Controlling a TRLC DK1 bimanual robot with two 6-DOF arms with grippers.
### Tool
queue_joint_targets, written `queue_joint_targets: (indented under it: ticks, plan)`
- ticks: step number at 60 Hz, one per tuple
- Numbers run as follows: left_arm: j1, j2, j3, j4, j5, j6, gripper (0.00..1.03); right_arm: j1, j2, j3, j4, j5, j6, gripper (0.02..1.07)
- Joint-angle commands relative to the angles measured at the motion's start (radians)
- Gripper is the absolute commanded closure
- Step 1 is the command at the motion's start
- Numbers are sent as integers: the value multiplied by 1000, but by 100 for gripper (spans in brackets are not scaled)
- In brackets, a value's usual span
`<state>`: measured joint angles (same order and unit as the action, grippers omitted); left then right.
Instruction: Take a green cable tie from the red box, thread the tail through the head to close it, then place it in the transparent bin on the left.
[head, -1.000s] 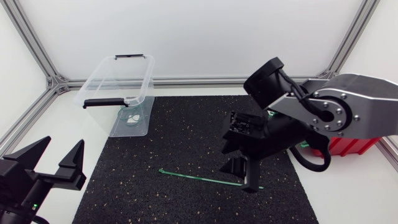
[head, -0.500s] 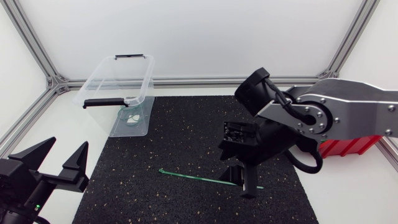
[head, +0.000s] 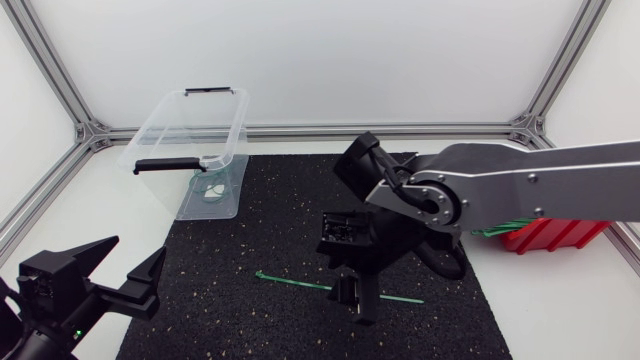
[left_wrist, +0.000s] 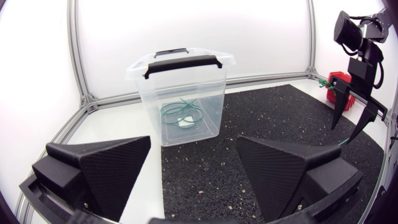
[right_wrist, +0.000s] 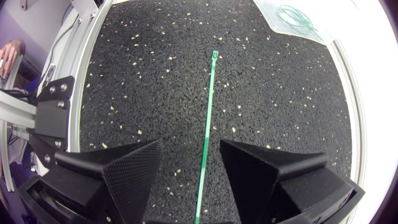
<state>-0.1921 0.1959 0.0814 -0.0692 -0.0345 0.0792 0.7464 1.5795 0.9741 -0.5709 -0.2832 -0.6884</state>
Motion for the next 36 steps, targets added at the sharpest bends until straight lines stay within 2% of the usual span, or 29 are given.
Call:
queue_joint_targets:
  ticks: [1,19,27,36]
  plan:
    - [-18,11,26,-18,-1,5,7,30,70,51,22,3,26,38]
    - [-23,-108,-5,-63,-1,10,7,84,261,195,46,3,43,39]
    - [-23,-108,-6,-64,-1,13,7,91,315,244,42,4,41,45]
    - [-23,-110,-8,-63,-1,14,7,102,358,270,36,4,41,45]
